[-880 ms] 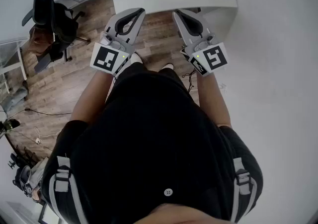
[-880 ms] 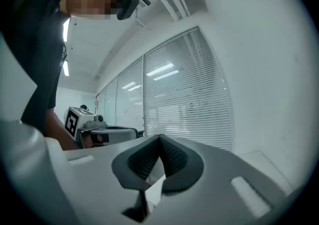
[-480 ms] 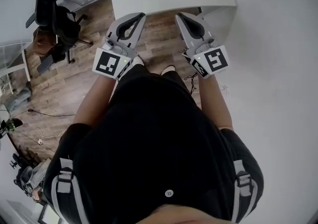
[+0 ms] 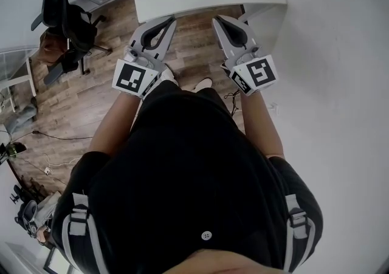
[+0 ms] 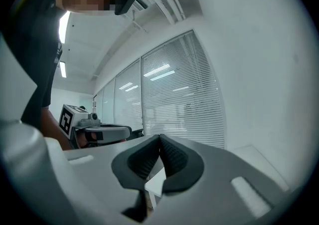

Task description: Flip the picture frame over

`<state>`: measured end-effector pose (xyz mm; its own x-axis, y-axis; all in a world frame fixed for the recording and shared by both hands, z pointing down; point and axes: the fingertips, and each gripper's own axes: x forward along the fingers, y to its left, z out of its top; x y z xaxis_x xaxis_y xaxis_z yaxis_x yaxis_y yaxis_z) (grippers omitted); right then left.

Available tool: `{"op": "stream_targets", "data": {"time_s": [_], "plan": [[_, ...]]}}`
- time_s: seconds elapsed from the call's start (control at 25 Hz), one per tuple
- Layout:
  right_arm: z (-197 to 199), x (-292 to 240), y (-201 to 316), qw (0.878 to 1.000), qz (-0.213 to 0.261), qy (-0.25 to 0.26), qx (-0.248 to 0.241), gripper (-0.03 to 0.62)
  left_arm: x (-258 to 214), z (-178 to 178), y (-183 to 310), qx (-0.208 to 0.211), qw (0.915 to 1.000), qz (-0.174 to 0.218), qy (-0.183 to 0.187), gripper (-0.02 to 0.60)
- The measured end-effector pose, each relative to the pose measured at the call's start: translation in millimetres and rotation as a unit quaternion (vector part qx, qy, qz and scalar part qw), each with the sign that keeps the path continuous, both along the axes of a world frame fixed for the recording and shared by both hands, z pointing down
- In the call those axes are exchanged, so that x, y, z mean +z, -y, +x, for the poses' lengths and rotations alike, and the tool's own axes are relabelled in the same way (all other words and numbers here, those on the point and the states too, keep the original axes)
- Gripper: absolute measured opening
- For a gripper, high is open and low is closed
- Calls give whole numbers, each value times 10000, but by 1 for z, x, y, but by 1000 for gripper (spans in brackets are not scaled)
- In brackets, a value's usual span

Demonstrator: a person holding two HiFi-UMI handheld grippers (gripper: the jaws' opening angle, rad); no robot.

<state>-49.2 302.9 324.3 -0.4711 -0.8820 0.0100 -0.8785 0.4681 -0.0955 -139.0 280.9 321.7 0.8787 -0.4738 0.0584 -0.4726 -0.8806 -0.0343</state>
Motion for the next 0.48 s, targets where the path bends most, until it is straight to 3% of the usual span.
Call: {"op": "stream_targets", "data": {"time_s": [0.12, 0.2, 0.48], "plan": [[-1, 2, -8, 10000, -6, -12, -84, 11, 3, 1, -8, 8, 10000, 1, 34, 5], [-2, 3, -15, 9999, -35, 13, -162, 83, 5, 2, -16, 6, 10000, -8, 98, 5], [6, 2, -27, 9998, -51, -58, -161, 155, 1, 11, -29, -2, 10000, 64, 19, 5]]}}
